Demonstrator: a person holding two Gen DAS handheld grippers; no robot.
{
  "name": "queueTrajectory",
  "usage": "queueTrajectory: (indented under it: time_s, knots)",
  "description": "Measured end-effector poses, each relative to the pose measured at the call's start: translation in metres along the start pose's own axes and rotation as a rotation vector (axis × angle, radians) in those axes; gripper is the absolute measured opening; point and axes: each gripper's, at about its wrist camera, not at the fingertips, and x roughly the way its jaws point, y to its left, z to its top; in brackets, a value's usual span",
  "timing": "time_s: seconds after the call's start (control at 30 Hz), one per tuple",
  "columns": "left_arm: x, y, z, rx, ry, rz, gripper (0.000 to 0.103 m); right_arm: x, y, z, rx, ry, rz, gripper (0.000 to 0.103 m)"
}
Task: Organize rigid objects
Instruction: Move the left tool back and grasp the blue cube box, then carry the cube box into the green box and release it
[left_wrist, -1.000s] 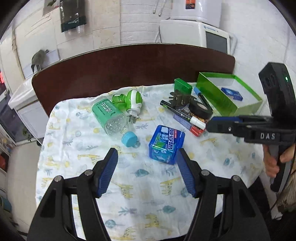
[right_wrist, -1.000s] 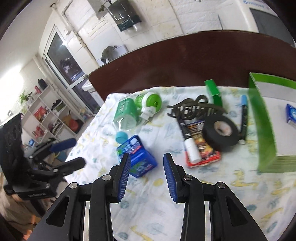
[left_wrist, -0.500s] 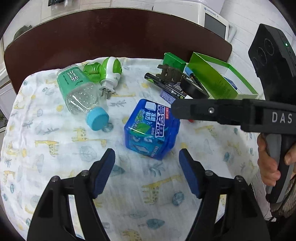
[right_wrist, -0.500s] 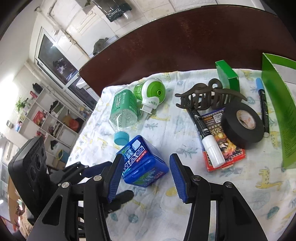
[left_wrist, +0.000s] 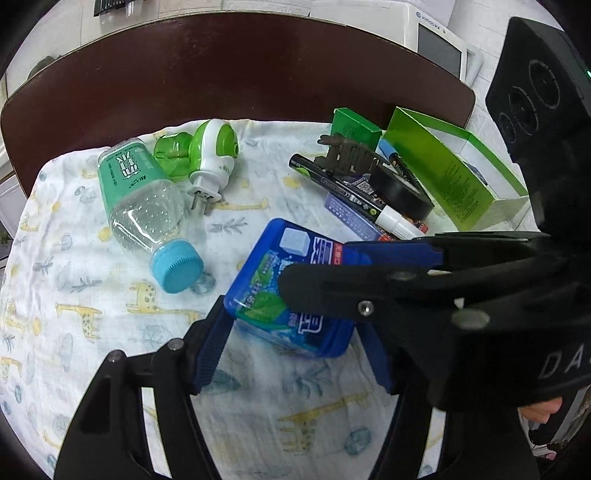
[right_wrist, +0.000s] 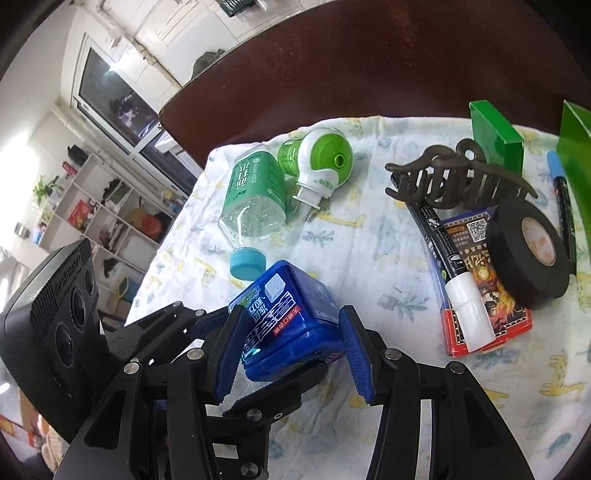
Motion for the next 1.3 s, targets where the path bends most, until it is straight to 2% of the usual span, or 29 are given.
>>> queueTrajectory:
  time_s: [0.27,0.63,0.83,1.07,1.3]
  knots:
    - [-0.020,-0.026,0.024,0.072,-0.060,0.007,0.066,-0.040,0.002,0.005,-0.019,-0.103,-0.027,0.053]
    - [-0.028,-0.092,0.064,0.200,-0.099,-0.028,0.066,-0.115,-0.036,0.004,0.036,-0.251,-0.058,0.053]
    - [-0.020,-0.141,0.089,0.277,-0.105,-0.069,0.066,-0.159,-0.070,0.000,0.088,-0.330,-0.102,0.053]
    - [0.004,-0.213,0.121,0.390,-0.090,-0.104,0.067,-0.210,-0.126,-0.007,0.162,-0.416,-0.173,0.053]
    - [0.037,-0.271,0.146,0.466,-0.058,-0.151,0.067,-0.243,-0.184,-0.011,0.232,-0.457,-0.232,0.053]
